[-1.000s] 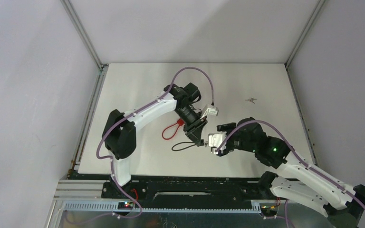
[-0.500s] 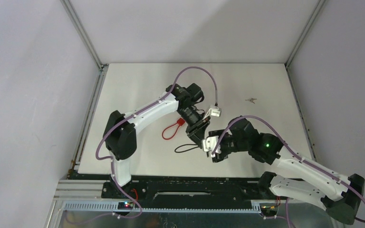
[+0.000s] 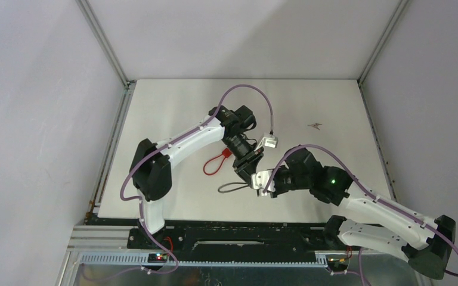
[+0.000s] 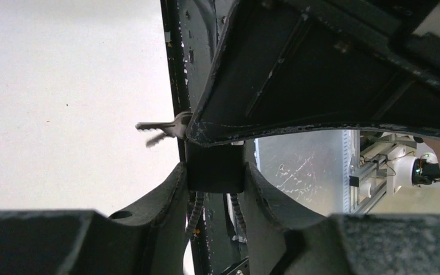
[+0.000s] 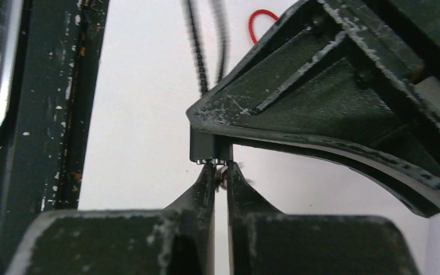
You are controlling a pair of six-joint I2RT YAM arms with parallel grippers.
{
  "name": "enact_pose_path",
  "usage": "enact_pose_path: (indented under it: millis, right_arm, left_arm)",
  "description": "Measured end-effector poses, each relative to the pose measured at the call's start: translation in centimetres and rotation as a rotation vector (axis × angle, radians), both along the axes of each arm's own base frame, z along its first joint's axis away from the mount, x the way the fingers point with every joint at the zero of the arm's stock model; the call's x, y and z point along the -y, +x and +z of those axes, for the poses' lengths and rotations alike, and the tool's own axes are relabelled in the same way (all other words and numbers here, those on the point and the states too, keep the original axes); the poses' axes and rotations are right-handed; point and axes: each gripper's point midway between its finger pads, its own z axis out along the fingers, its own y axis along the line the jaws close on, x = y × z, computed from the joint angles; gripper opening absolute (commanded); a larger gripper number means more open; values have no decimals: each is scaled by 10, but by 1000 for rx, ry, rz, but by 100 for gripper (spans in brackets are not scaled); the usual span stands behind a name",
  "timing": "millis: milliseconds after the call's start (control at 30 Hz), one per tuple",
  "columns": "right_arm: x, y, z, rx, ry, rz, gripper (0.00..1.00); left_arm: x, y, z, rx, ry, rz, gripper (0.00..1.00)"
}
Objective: Unlock with the key
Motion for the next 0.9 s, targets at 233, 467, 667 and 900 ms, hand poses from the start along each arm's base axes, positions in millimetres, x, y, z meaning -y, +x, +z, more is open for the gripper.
enact_pose_path:
  millis: [233,467,667,900]
  right_arm:
    - [0,4,3,37,-11,-14,0]
    - [8,12,1,110,-45,-46,0]
    - [21,23,-8,218,-76,-83,0]
    - [55,43,-1,287,-76,-186,0]
  left_arm:
    - [0,2,-1,13,-2,-2,0]
    - [5,6,-6,26,-33,1,0]
    - [12,19,-16,61,-94,15,0]
    - [19,38,-19,140,-133,32,0]
